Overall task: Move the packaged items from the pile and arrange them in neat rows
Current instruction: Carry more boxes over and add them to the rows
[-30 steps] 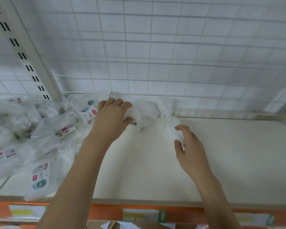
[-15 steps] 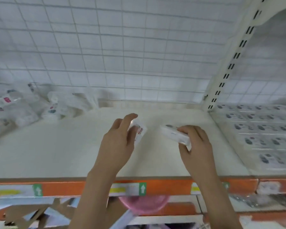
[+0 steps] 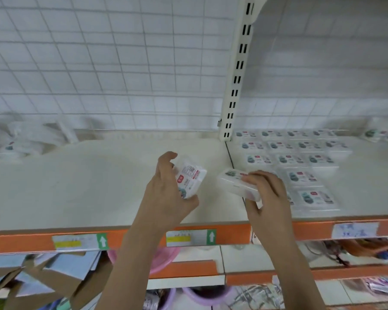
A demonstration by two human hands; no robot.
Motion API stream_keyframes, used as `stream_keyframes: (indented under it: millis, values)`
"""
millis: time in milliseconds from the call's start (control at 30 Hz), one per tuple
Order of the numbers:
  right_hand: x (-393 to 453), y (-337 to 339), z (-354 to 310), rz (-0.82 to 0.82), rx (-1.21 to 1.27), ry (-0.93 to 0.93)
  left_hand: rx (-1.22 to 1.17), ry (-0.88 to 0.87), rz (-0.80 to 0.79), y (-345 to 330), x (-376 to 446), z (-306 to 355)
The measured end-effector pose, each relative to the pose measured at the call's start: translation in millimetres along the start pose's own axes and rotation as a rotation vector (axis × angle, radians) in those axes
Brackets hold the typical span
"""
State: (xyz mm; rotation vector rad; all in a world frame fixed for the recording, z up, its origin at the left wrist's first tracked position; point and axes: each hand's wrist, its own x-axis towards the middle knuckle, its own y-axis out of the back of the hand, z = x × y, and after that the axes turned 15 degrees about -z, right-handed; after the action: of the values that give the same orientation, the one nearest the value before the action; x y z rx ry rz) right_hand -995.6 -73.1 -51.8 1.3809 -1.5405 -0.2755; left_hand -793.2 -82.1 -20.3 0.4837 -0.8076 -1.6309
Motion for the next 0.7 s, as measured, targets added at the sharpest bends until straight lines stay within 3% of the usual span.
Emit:
stream_keyframes:
  millis: [200, 333, 500, 700]
  values:
    - [13.4, 18.7, 27.0, 0.042, 0.018, -0.031, 0.22, -0.042, 0.019, -14.6, 26.4, 16.1]
    - [15.2, 39.4, 52.2, 0.104, -0.001, -0.096, 0.247, -0.097, 0.056, -31.7, 44.5, 38.5]
    - [8.9, 82.9, 111.5, 0.19, -0.088, -0.154, 0.294, -0.15, -0.032, -76.2, 72.8, 91.0]
    - [-15.1, 156.5, 207.0, 0.081, -0.051, -0.172, 0.351, -0.185, -0.117, -174.2, 95.8, 171.6]
